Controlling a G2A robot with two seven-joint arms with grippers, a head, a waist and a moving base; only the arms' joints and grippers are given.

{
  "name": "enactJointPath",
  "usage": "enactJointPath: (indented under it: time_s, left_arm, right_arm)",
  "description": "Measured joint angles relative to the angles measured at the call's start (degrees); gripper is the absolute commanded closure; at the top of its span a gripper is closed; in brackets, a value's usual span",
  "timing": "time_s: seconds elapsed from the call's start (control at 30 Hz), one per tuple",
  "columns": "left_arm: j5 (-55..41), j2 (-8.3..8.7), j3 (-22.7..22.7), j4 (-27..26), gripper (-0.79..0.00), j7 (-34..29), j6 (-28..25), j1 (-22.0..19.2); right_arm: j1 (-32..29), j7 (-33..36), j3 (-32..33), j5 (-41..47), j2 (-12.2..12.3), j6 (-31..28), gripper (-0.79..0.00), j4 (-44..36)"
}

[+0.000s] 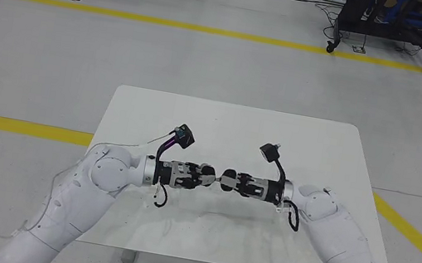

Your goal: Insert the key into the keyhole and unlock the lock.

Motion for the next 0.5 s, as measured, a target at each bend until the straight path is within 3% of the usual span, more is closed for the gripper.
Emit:
enactJointPath:
  time_s: [0.03, 0.07, 0.3, 0.5]
  left_arm:
    - [0.17, 0.03, 0.03, 0.03, -0.634, 0.16, 0.34, -0.06]
    - [0.34, 0.04, 0.07, 0.04, -0.785, 0.31, 0.65, -0.1]
    - [1.35, 0.09, 0.21, -0.12, -0.785, 2.36, 2.67, -0.12]
    - [-0.59, 0.55, -2.88, -0.33, -0.785, 6.5, 5.5, 0.69]
  right_arm:
    - [-0.05, 0.03, -0.05, -0.01, 0.02, 0.0, 0.0, -0.12]
    - [-0.11, 0.04, -0.06, 0.0, 0.04, -0.06, 0.0, -0.21]
    - [-1.15, -0.53, 0.56, 1.45, 0.34, -1.76, 0.0, -0.39]
    - [-3.21, -3.39, 3.02, 1.78, 1.1, -4.8, 0.0, -0.3]
